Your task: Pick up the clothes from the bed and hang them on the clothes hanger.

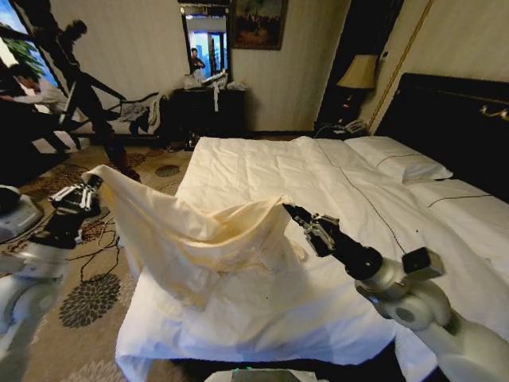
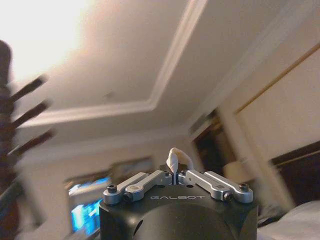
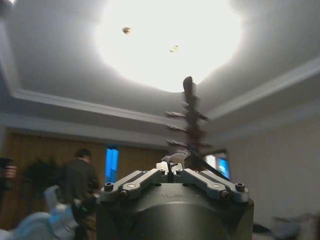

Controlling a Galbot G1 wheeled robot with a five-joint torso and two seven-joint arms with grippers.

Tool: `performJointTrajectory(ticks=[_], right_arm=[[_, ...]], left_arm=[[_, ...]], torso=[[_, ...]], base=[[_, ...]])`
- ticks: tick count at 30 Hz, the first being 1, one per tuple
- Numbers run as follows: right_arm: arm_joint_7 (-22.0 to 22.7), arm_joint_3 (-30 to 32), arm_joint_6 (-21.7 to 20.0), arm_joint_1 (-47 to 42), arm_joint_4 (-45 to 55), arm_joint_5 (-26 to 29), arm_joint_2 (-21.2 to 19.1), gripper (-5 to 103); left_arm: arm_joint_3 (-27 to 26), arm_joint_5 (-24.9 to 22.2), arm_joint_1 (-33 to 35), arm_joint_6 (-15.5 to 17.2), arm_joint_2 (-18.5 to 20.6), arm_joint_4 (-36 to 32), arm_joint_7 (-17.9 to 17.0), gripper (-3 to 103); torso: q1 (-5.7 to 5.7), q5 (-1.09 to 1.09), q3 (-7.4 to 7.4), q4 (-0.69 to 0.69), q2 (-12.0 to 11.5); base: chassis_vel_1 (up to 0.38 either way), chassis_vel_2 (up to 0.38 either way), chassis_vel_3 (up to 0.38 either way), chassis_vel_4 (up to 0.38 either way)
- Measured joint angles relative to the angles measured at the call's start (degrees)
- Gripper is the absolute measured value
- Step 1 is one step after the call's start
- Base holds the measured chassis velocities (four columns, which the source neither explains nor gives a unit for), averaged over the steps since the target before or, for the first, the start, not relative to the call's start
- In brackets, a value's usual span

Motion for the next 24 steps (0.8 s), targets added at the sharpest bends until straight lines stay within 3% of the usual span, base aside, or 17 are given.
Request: performJointTrajectory(ticks=[1, 2, 4, 5, 6, 7, 8, 10, 11, 14, 17, 24], right_arm=[[0.00, 0.00, 0.00, 0.00, 0.00, 0.00, 0.00, 0], [4.00, 0.73, -0.38, 3.06, 0.88, 5.07, -2.33, 0], [9.33, -1.62, -1.84, 9.04, -1.08, 9.64, -3.71, 0], [12.50, -4.92, -3.63, 14.23, -5.87, 10.64, -3.62, 0], [12.50, -4.92, -3.63, 14.23, -5.87, 10.64, -3.62, 0], [15.00, -8.66, -5.58, 18.82, -11.85, 10.08, -2.96, 0], [15.99, -10.56, -6.36, 20.57, -15.00, 9.38, -2.54, 0], [18.14, -16.46, -9.02, 24.37, -25.22, 6.49, -0.84, 0], [18.14, -16.46, -9.02, 24.37, -25.22, 6.49, -0.84, 0], [17.54, -17.96, -9.77, 21.99, -27.70, 3.90, 0.07, 0], [16.32, -17.36, -9.35, 20.12, -25.71, 3.61, 0.16, 0], [14.10, -14.44, -5.80, 20.38, -18.45, 8.21, -2.36, 0]], left_arm=[[0.00, 0.00, 0.00, 0.00, 0.00, 0.00, 0.00, 0], [-1.71, -6.62, -0.95, 3.47, 1.16, -3.98, -1.58, 0], [0.23, -13.63, -5.24, 10.12, 4.62, -3.57, -6.30, 0], [3.71, -13.55, -9.15, 13.02, 6.57, -0.19, -7.62, 0], [3.71, -13.55, -9.15, 13.02, 6.57, -0.19, -7.62, 0], [9.83, -9.89, -14.38, 14.17, 8.26, 6.51, -7.00, 0], [12.53, -7.99, -16.33, 14.28, 8.77, 9.61, -6.33, 0], [23.77, -0.37, -22.77, 14.33, 10.45, 21.01, -0.60, 0], [23.77, -0.37, -22.77, 14.33, 10.45, 21.01, -0.60, 0], [28.55, 3.63, -22.55, 13.45, 11.16, 23.07, 4.13, 0], [28.83, 4.00, -20.81, 12.72, 10.97, 21.83, 5.19, 0], [24.51, -2.44, -17.84, 11.40, 12.27, 15.33, 5.32, 0]], torso=[[0.00, 0.00, 0.00, 0.00, 0.00], [-0.02, 0.00, -0.01, 0.03, 0.02], [-0.03, 0.02, -0.02, 0.01, 0.04], [-0.03, 0.05, -0.02, -0.04, 0.03], [-0.03, 0.05, -0.02, -0.04, 0.03], [-0.02, 0.03, 0.00, 0.00, 0.03], [0.00, 0.03, 0.00, -0.01, 0.02], [0.10, -0.05, 0.06, -0.03, -0.05], [0.10, -0.05, 0.06, -0.03, -0.05], [0.08, 0.04, 0.04, -0.03, -0.05], [-0.02, 0.02, 0.00, -0.02, -0.02], [0.01, 0.01, 0.01, 0.00, 0.00]], base=[[0.000, 0.000, 0.000, 0.000], [0.000, 0.000, 0.000, 0.000], [0.000, 0.000, 0.000, 0.000], [0.000, 0.000, 0.000, 0.000], [0.000, 0.000, 0.000, 0.000], [0.000, 0.000, 0.000, 0.000], [0.000, 0.000, 0.000, 0.000], [0.000, 0.000, 0.000, 0.000], [0.000, 0.000, 0.000, 0.000], [0.000, 0.000, 0.000, 0.000], [0.000, 0.000, 0.000, 0.000], [0.000, 0.000, 0.000, 0.000]])
